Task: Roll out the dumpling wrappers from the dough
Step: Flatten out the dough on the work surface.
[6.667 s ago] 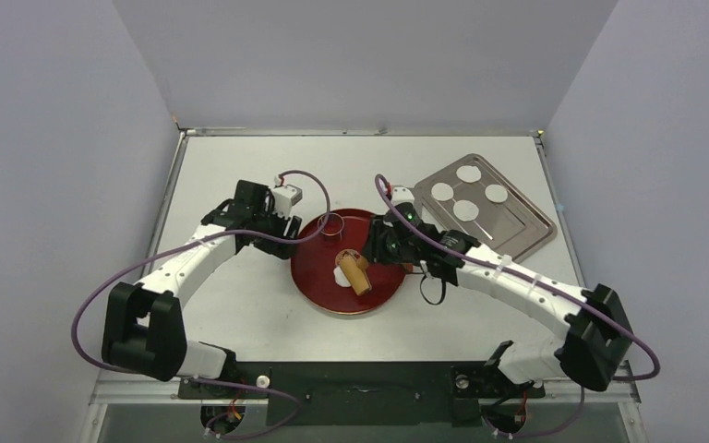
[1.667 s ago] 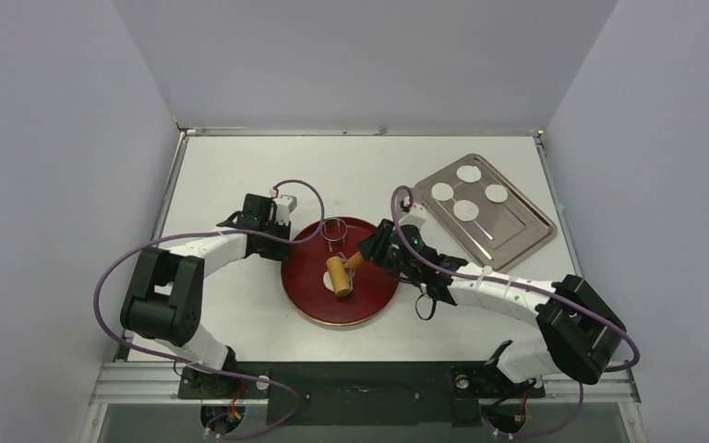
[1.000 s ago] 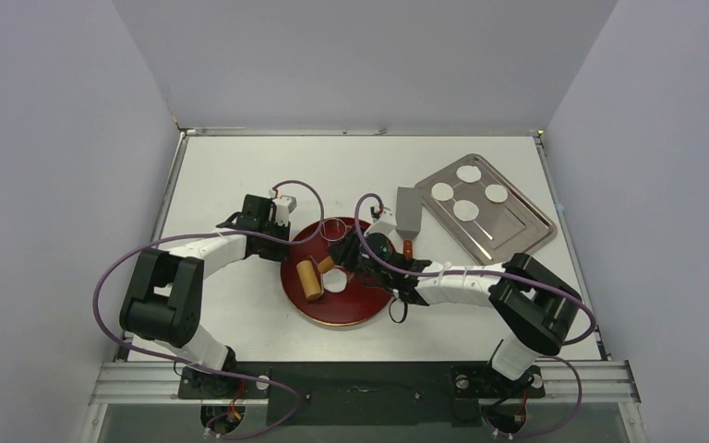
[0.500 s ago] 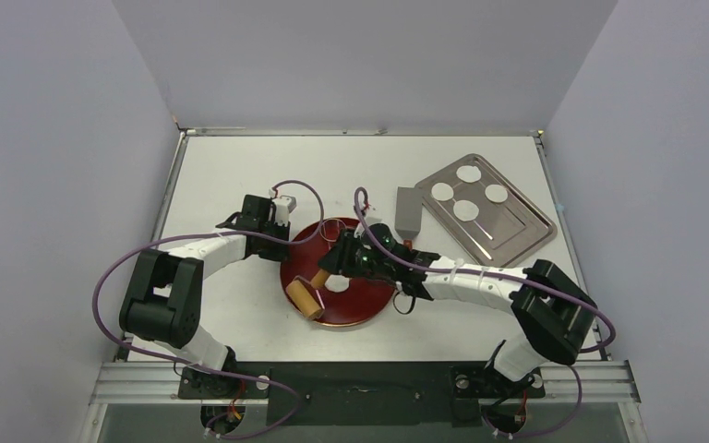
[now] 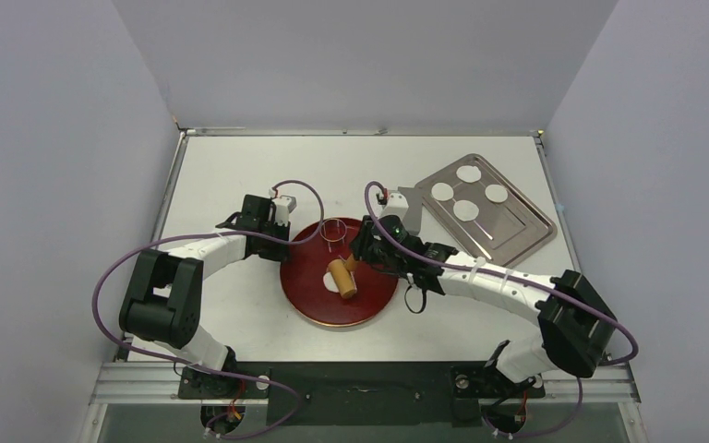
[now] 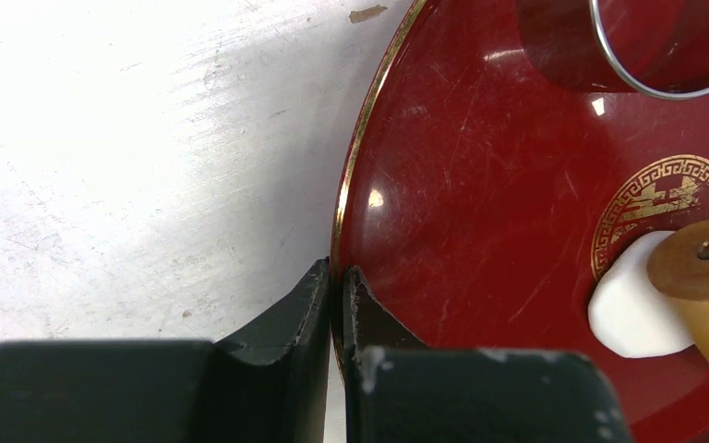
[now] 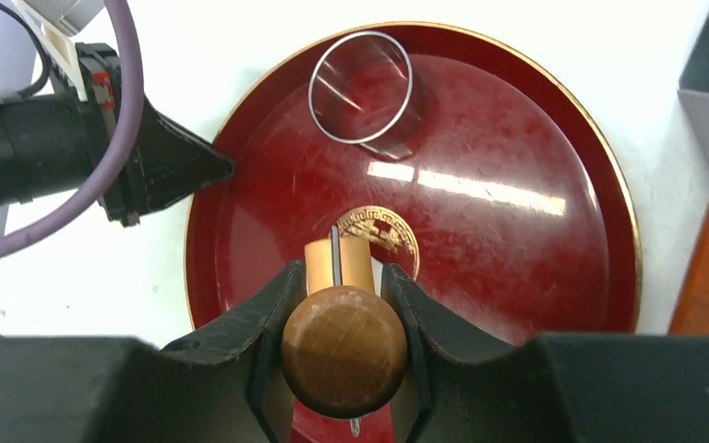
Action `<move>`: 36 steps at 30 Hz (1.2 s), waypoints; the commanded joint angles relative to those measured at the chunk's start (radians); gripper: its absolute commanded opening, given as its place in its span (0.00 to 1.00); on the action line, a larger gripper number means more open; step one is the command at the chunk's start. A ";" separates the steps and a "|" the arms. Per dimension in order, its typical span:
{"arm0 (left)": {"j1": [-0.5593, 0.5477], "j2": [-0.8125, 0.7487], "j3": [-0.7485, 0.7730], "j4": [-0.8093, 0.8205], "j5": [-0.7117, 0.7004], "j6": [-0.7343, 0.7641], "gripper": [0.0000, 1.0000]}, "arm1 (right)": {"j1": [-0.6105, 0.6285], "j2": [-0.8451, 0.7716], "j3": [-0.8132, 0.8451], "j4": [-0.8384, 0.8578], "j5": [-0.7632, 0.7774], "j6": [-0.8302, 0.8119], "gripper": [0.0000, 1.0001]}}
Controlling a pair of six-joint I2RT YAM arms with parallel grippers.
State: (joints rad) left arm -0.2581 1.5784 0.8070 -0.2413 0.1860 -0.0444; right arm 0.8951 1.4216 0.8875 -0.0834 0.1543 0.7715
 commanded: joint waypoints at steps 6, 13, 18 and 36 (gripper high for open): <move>0.006 -0.038 -0.001 0.029 -0.017 0.035 0.00 | 0.045 0.169 -0.029 0.049 0.084 0.013 0.00; 0.006 -0.037 0.000 0.030 -0.015 0.034 0.00 | 0.071 0.265 -0.090 0.190 0.051 0.084 0.00; 0.004 -0.033 0.002 0.031 -0.013 0.035 0.00 | 0.072 0.255 0.025 0.145 0.000 0.044 0.00; 0.005 -0.025 0.004 0.035 -0.012 0.030 0.00 | 0.021 -0.001 -0.001 0.124 0.101 -0.061 0.00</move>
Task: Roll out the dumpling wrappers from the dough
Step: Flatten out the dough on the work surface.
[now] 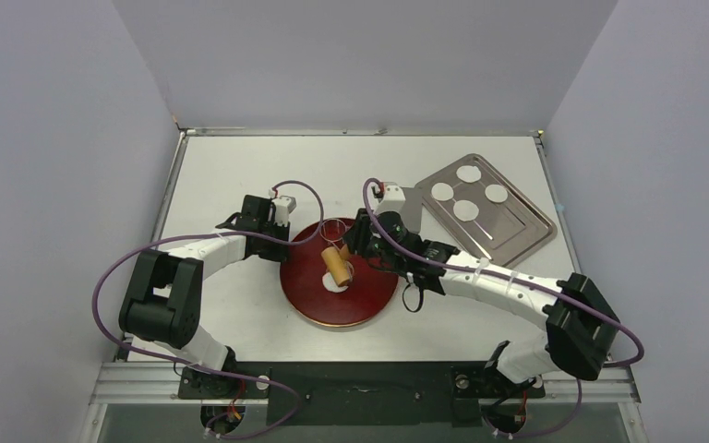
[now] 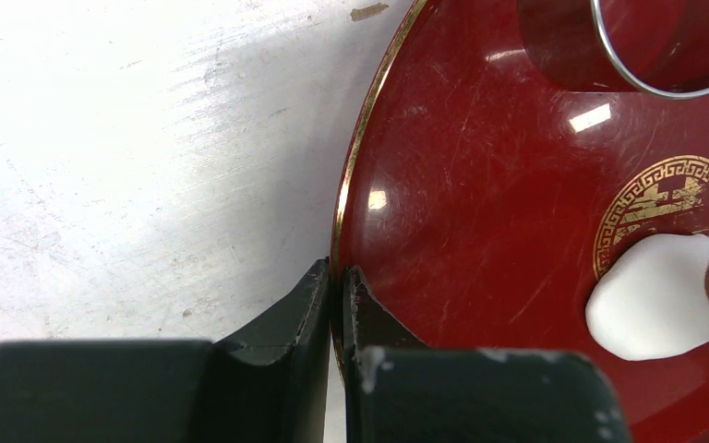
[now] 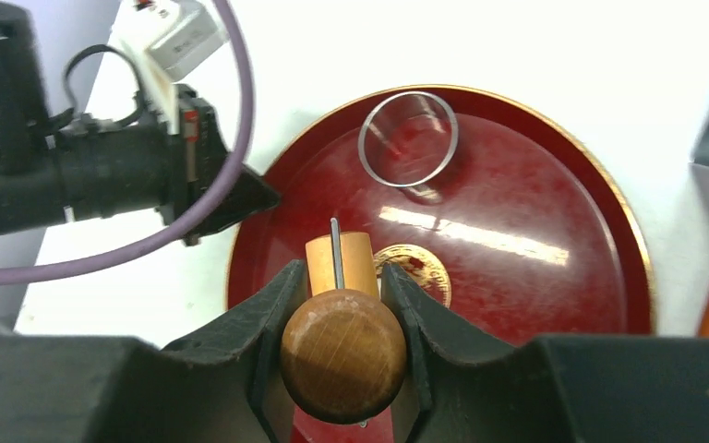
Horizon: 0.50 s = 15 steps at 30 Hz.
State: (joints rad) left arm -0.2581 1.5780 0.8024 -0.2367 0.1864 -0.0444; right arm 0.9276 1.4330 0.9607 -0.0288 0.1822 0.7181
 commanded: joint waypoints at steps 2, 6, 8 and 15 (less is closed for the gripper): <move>0.005 -0.019 0.010 0.029 -0.011 0.030 0.00 | -0.012 0.032 -0.097 0.103 0.063 0.008 0.00; 0.005 -0.019 0.012 0.027 -0.011 0.029 0.00 | 0.009 0.131 -0.134 0.160 0.036 0.053 0.00; 0.006 -0.022 0.012 0.028 -0.012 0.027 0.00 | 0.020 0.166 -0.147 0.158 0.042 0.069 0.00; 0.006 -0.030 0.006 0.035 -0.009 0.029 0.00 | 0.040 0.233 -0.219 0.257 0.019 0.136 0.00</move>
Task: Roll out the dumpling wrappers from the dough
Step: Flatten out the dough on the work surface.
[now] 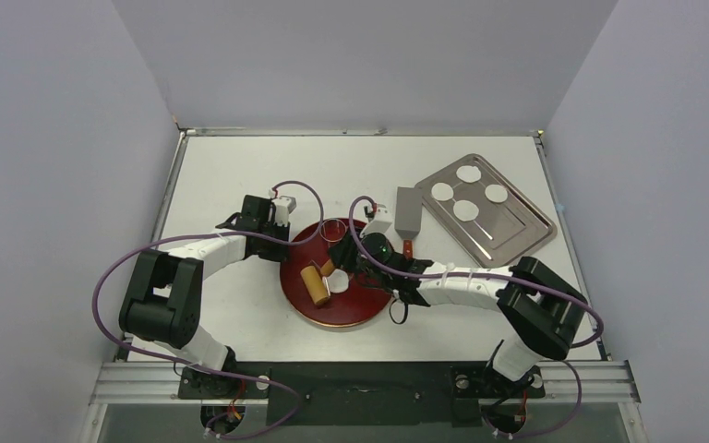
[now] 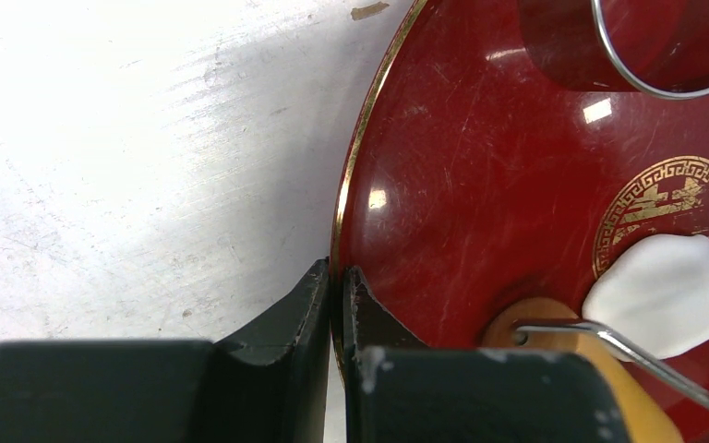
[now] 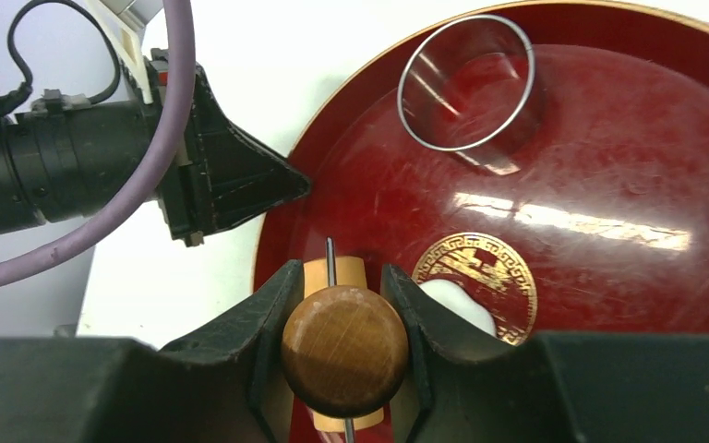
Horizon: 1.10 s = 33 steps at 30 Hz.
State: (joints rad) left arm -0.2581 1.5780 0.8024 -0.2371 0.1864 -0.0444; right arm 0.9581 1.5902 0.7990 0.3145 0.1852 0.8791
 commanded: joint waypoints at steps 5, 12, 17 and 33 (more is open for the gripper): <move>0.006 -0.032 0.007 0.035 -0.003 0.029 0.00 | 0.023 0.074 0.056 -0.115 -0.058 -0.039 0.00; 0.006 -0.029 0.006 0.036 0.003 0.029 0.00 | 0.006 -0.102 0.200 -0.153 -0.126 -0.080 0.00; 0.005 -0.029 0.002 0.038 0.003 0.030 0.00 | -0.045 -0.162 0.110 -0.172 -0.072 -0.070 0.00; 0.006 -0.024 0.004 0.038 0.004 0.030 0.00 | 0.112 0.043 0.235 -0.558 0.345 -0.253 0.00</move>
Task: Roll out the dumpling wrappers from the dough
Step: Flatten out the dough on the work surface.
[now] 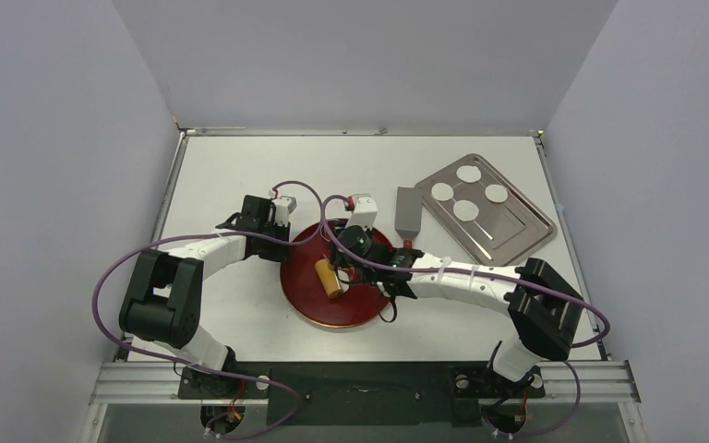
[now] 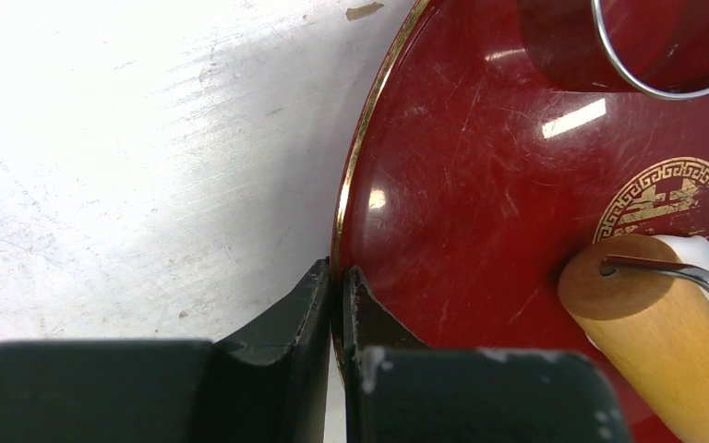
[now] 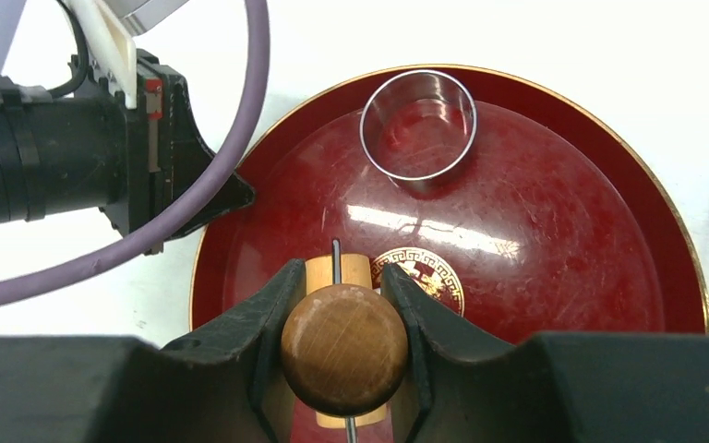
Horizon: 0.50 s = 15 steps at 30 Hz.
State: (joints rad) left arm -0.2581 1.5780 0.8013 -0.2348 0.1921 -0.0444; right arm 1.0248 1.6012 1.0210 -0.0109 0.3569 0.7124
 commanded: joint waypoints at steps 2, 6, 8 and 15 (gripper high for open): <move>0.006 -0.024 0.006 0.037 -0.003 0.030 0.00 | 0.069 0.050 0.021 -0.276 0.215 -0.087 0.00; 0.006 -0.027 0.003 0.035 -0.002 0.032 0.00 | 0.071 0.096 0.014 -0.357 0.268 -0.050 0.00; 0.006 -0.031 0.000 0.036 -0.003 0.033 0.00 | 0.062 0.105 -0.002 -0.376 0.275 -0.043 0.00; 0.006 -0.030 0.001 0.037 -0.008 0.035 0.00 | 0.010 0.098 -0.055 -0.401 0.254 -0.034 0.00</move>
State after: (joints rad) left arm -0.2581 1.5780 0.8005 -0.2352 0.1947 -0.0444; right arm 1.0916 1.6379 1.0618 -0.0879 0.5606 0.7624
